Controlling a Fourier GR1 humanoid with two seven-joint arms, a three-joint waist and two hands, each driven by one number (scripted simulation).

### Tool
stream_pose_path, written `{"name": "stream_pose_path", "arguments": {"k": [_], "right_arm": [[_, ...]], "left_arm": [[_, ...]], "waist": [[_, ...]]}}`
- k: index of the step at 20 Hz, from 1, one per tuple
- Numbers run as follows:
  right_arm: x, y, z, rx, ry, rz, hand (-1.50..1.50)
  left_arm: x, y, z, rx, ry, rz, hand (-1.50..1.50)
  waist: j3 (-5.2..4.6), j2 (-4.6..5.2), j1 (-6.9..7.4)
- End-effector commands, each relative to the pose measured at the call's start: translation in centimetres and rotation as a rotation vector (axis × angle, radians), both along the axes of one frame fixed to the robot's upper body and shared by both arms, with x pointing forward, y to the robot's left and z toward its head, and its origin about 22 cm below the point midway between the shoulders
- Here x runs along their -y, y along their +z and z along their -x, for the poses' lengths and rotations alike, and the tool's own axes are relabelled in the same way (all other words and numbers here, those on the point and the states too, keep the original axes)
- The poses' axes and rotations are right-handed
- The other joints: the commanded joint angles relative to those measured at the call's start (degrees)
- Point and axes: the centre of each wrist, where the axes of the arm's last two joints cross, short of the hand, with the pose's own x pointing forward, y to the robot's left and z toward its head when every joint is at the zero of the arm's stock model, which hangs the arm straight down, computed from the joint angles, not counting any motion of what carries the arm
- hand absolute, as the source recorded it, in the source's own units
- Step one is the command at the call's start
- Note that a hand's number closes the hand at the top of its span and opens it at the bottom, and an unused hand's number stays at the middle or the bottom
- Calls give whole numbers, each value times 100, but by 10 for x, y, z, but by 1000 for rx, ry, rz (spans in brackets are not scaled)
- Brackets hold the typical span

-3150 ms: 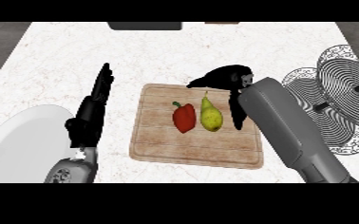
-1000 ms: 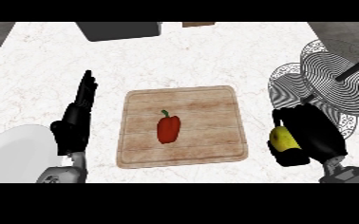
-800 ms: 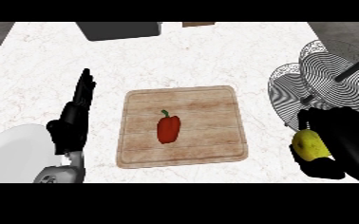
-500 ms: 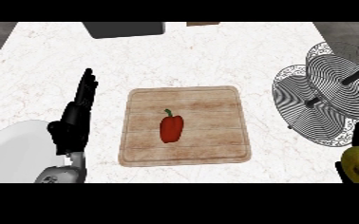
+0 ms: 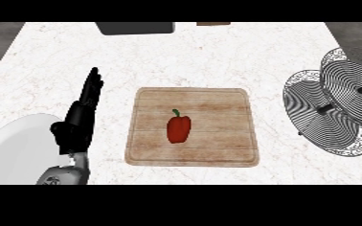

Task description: Pick the pear from the cutting board and place it in the tiered basket

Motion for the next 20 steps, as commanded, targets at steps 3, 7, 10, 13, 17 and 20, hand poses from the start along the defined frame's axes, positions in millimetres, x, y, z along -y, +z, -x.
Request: {"name": "stream_pose_path", "arguments": {"k": [3,7,10,13,17,20], "right_arm": [[-6,42,6,46,50,-89,150],[-4,62,0,78,8,-152,150],[13,90,-24,71,-57,-78,150],[18,81,-41,68,-61,-78,150],[26,80,-47,82,-65,-31,150],[39,42,-65,84,-65,7,150]], "left_arm": [[9,-12,-10,24,-34,-10,0],[21,5,-4,9,-43,-3,0],[22,8,-10,18,-61,-12,0],[28,-2,-15,24,-38,8,0],[21,-9,-13,28,-70,2,0],[27,2,-7,40,-55,13,0]], "waist": [[4,70,168],[10,59,215],[16,92,274],[22,109,272],[23,103,263],[30,120,303]]}}
